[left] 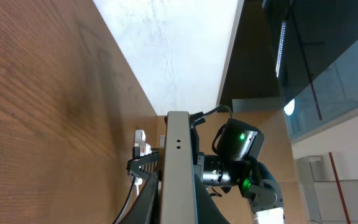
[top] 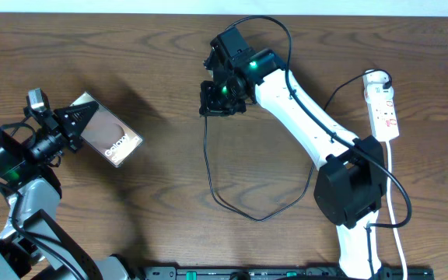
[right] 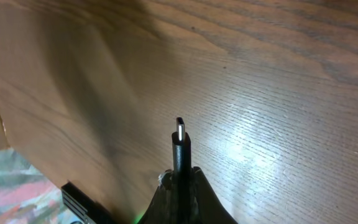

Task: Plug charger to phone and switch on socket
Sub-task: 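Carry the plug toward the bottom of the phone in the left gripper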

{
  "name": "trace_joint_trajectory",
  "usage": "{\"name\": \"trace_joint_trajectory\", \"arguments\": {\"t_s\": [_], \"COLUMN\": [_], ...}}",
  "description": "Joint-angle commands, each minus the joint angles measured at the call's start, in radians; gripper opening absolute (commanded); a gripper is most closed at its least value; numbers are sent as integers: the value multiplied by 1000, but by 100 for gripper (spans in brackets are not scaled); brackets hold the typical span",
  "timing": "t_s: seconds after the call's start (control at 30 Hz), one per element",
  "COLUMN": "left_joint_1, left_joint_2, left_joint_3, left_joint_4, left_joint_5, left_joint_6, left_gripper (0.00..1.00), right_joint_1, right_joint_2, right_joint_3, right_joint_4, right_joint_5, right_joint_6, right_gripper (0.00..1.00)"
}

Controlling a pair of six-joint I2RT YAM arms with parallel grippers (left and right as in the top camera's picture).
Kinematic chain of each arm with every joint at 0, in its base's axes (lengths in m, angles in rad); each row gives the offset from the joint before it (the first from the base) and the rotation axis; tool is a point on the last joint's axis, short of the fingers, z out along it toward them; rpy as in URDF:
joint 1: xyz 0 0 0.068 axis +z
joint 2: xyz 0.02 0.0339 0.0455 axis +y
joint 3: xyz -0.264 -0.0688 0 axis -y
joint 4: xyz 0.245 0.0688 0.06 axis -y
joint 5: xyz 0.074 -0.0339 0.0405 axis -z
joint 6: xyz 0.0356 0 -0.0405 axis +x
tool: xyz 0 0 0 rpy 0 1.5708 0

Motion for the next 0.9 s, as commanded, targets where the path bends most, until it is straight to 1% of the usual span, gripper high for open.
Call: {"name": "trace_joint_trajectory", "arguments": {"t_s": [0.0, 0.2, 0.4, 0.53, 0.63, 0.67, 0.7, 0.77, 0.87], "left_joint_1": [3, 3, 3, 3, 3, 3, 3, 3, 3], "left_joint_2": [-5, -5, -5, -5, -5, -5, -5, -5, -5], "left_joint_3": [2, 2, 2, 2, 2, 2, 2, 2, 2], "left_joint_4": [6, 6, 6, 6, 6, 7, 7, 7, 7], "left_joint_5": [30, 30, 30, 30, 30, 30, 30, 30, 29], "left_joint_6": [14, 14, 14, 18, 18, 18, 18, 24, 26], "left_gripper": [7, 7, 7, 7, 8, 8, 7, 7, 7], "right_joint_1": [8, 10, 10, 10, 11, 10, 10, 9, 6], "right_joint_2": [2, 2, 2, 2, 2, 2, 2, 2, 2], "right_joint_3": [4, -26, -88, -124, -148, -172, -185, -219, -276], "right_joint_4": [10, 58, 150, 199, 228, 254, 265, 304, 387], "right_joint_5": [-42, -106, -232, -329, -411, -486, -526, -605, -700], "right_joint_6": [-48, -64, -90, -135, -205, -262, -284, -314, -321], "right_gripper": [1, 1, 1, 1, 1, 1, 1, 1, 1]}}
